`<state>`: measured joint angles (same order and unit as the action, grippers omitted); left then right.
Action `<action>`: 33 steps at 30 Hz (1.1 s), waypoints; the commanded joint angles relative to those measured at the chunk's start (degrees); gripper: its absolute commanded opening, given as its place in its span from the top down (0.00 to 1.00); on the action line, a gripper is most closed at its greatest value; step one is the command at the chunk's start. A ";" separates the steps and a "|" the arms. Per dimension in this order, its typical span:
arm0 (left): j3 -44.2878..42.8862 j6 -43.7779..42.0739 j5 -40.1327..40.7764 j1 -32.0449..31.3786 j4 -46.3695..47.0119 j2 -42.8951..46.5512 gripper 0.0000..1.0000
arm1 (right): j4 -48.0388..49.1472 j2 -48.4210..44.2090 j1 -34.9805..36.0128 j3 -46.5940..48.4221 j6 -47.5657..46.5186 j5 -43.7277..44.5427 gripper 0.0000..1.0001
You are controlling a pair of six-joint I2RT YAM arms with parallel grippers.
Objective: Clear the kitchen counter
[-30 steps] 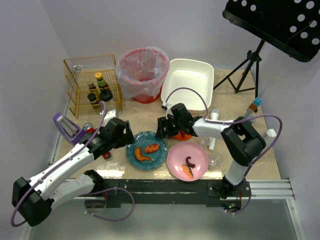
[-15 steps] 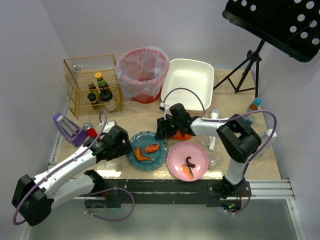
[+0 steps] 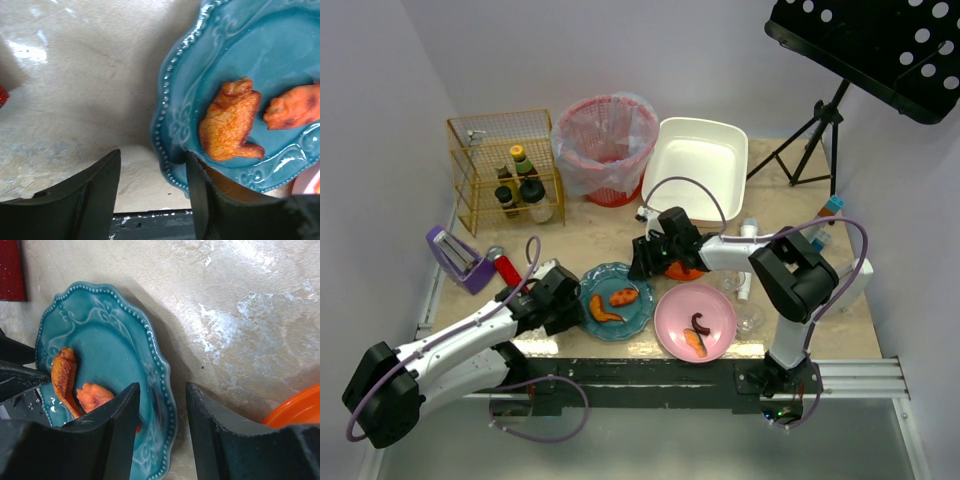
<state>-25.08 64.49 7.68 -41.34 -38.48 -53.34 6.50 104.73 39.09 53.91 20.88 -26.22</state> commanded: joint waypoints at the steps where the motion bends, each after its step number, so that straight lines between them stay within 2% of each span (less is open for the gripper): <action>1: 1.61 1.17 -1.71 -0.23 4.55 -0.62 0.44 | 0.44 1.44 0.37 -0.38 -0.93 -1.38 0.53; 6: 3.10 0.99 -2.14 -0.23 7.45 -2.12 0.48 | 1.49 2.41 0.37 -0.73 -0.85 -2.69 0.52; 9: 4.25 0.99 -2.93 -0.23 9.29 -2.82 0.50 | 2.46 2.59 0.37 -1.17 -0.49 -3.31 0.47; 13: 5.30 0.55 -3.02 -0.23 10.35 -3.00 0.50 | 3.51 2.59 0.37 -1.79 0.21 -3.40 0.35; 18: 5.39 0.46 -2.94 -0.23 10.79 -3.17 0.51 | 5.01 2.24 0.28 -2.75 2.14 -1.74 0.13; 21: 5.48 0.46 -2.94 -0.23 10.79 -3.08 0.51 | 5.63 1.10 0.28 -3.28 2.67 0.46 0.04; 24: 5.48 0.55 -2.94 -0.23 10.71 -2.73 0.51 | 4.58 0.65 0.28 -3.02 2.41 2.74 0.01; 33: 5.57 0.64 -2.85 -0.23 10.44 -2.21 0.51 | -1.13 -3.38 0.28 0.84 2.67 10.64 0.01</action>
<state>-21.82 64.97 4.86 -41.32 -26.87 -54.76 13.13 103.79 39.68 52.69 23.55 -24.08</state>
